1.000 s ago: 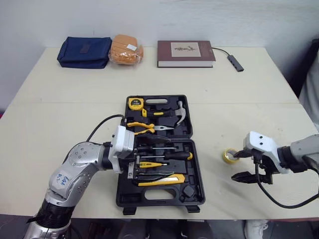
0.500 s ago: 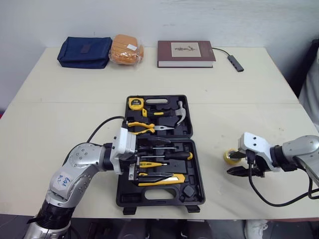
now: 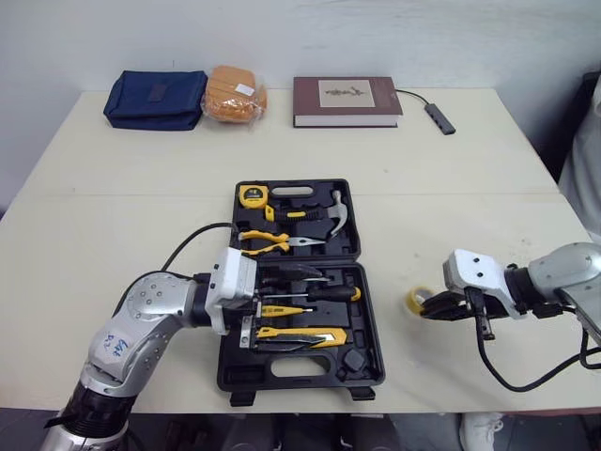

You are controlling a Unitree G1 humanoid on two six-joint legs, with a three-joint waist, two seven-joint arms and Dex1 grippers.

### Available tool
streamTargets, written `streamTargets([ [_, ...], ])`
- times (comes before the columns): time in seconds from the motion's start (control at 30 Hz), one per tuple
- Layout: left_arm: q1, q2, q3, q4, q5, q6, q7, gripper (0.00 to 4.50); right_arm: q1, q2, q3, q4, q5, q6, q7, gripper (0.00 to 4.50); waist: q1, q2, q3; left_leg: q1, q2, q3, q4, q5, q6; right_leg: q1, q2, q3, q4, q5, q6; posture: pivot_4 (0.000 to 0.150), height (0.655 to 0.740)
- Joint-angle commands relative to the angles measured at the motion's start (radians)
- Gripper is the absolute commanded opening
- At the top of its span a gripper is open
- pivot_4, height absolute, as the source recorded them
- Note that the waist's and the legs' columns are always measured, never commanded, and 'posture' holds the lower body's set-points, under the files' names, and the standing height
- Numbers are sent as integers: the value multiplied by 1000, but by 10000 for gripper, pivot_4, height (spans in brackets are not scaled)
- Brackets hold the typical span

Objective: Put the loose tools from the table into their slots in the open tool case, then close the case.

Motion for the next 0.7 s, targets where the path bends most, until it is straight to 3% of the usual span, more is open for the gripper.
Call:
streamTargets([
  [0.03,47,83,34,-56,-9,-33,-92,45000,-27,42,28,-206,79,31,18,354,-1,0,0,0,0,0,0,0,0,0,0,0,0,0,0,1500,7400],
  [0.37,174,139,108,-97,-41,-30,-82,45000,-48,79,184,-380,20,88,-18,354,1,-1,1,-2,-1,-4,2,-1,0,1,-3,-1,-4,0,1,1500,7400],
  [0.7,258,153,140,-102,-30,-47,-64,45000,-57,100,257,-343,-73,130,-69,354,0,-1,1,-1,-1,-4,0,-1,0,0,-2,-2,-3,0,0,1500,7400],
])
